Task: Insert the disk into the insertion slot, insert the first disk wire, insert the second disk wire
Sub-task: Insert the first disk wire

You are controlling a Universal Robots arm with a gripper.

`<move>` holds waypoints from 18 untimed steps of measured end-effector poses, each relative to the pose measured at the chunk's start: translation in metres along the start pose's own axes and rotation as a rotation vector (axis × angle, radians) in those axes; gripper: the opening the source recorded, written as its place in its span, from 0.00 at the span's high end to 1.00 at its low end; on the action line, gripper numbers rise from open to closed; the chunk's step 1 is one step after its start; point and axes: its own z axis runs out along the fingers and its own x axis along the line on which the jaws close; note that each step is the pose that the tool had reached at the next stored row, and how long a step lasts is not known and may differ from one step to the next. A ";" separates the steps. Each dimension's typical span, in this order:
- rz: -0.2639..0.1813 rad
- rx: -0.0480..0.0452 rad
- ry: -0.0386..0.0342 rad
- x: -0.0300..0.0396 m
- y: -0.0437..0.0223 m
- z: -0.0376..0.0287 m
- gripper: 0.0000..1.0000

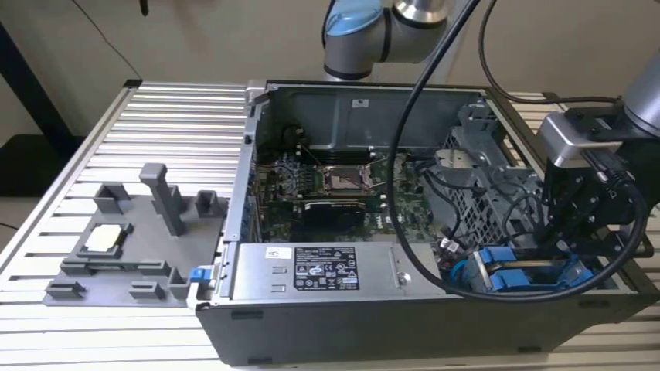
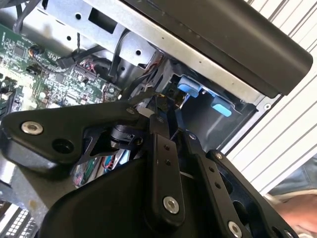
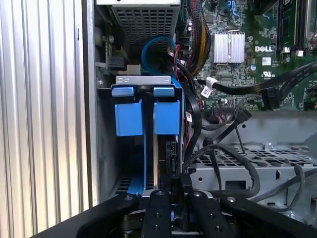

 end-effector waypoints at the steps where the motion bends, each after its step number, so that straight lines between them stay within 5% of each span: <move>1: 0.000 0.0000 -0.0005 0.0000 0.0000 0.0003 0.81; 12: 0.000 0.0000 -0.0020 0.0005 0.0000 -0.0003 0.73; 18: 0.001 0.0000 -0.0027 0.0000 -0.0001 -0.0270 0.73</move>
